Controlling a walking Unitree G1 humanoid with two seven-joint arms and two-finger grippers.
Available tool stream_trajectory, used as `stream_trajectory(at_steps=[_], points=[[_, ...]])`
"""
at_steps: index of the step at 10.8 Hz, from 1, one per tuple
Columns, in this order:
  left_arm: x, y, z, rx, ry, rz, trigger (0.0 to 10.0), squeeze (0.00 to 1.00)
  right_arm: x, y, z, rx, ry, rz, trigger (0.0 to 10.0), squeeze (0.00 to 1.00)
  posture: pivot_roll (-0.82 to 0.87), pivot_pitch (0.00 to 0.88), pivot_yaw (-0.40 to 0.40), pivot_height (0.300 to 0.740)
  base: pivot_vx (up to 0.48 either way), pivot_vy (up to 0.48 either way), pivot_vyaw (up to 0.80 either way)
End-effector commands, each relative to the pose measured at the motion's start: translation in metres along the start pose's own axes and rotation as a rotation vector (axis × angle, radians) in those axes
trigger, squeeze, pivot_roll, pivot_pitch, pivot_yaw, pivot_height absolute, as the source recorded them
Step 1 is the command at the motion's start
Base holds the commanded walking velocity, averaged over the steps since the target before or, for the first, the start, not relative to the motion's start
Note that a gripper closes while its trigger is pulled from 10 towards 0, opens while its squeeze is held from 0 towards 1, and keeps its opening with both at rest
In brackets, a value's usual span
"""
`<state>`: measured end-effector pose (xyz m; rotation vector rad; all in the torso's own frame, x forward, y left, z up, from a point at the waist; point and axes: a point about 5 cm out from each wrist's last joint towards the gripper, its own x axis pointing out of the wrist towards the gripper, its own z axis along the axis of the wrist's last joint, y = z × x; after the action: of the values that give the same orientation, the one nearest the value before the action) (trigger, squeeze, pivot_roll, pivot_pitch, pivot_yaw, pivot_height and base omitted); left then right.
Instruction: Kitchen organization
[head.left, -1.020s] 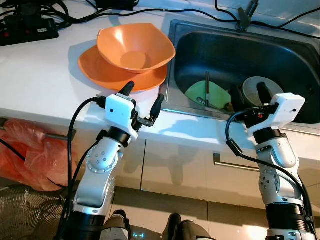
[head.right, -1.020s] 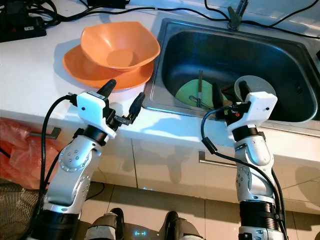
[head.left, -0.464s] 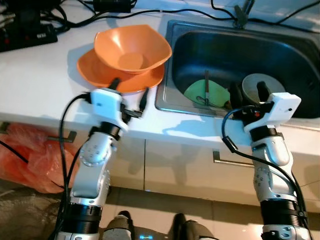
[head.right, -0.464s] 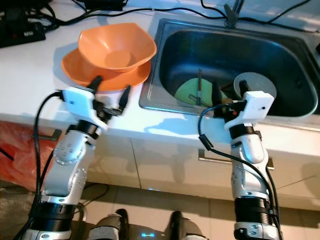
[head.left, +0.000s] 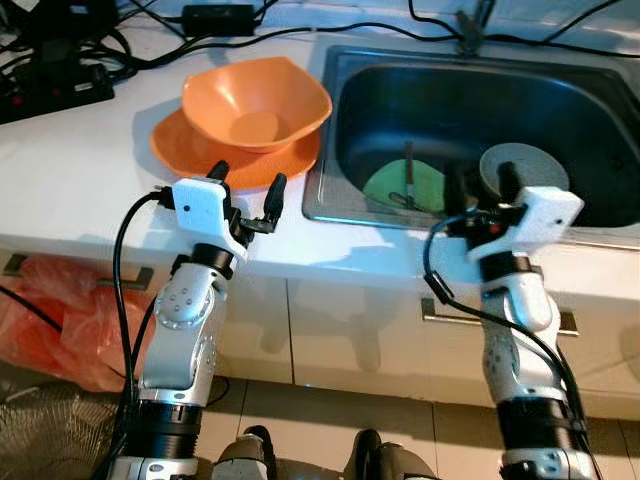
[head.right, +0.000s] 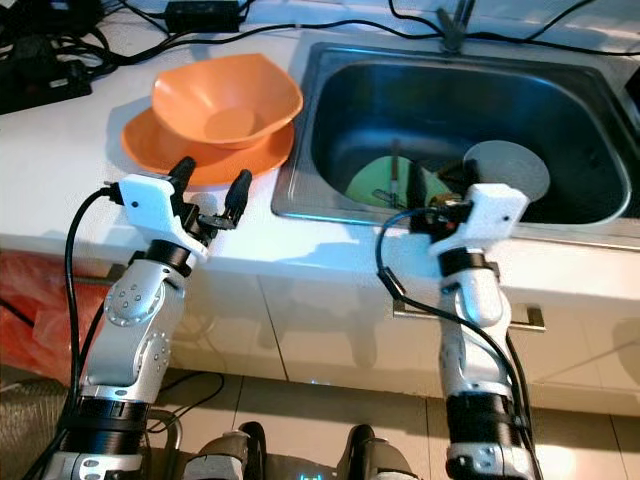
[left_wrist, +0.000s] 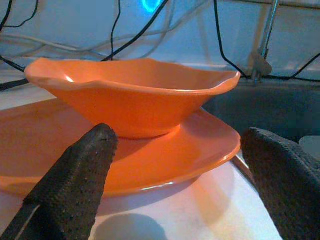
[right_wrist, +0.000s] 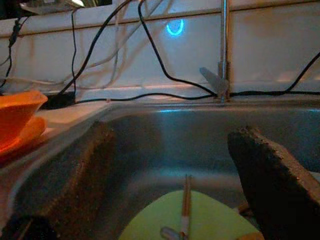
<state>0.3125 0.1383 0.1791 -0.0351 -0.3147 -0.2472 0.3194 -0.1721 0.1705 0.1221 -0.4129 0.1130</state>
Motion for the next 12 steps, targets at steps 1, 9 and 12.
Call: stream_trajectory(at_steps=[1, 9, 12], points=[[-0.007, -0.002, -0.019, -0.029, 0.077, -0.004, 10.0, 0.0, -0.001, 0.003, -0.011, 0.006, 0.061, 0.008, 10.0, 0.0, 0.13, 0.168, 0.013, 0.74, 0.0, 0.0, 0.0], [0.002, -0.011, -0.026, -0.029, 0.065, -0.03, 10.0, 0.0, 0.01, 0.011, -0.018, 0.033, 0.065, 0.024, 10.0, 0.0, 0.16, 0.069, 0.01, 0.74, 0.0, 0.0, 0.0], [0.002, -0.012, -0.026, -0.02, 0.06, -0.025, 10.0, 0.0, 0.011, 0.013, -0.021, 0.038, 0.076, 0.032, 10.0, 0.0, 0.17, 0.072, 0.001, 0.74, 0.0, 0.0, 0.0]])
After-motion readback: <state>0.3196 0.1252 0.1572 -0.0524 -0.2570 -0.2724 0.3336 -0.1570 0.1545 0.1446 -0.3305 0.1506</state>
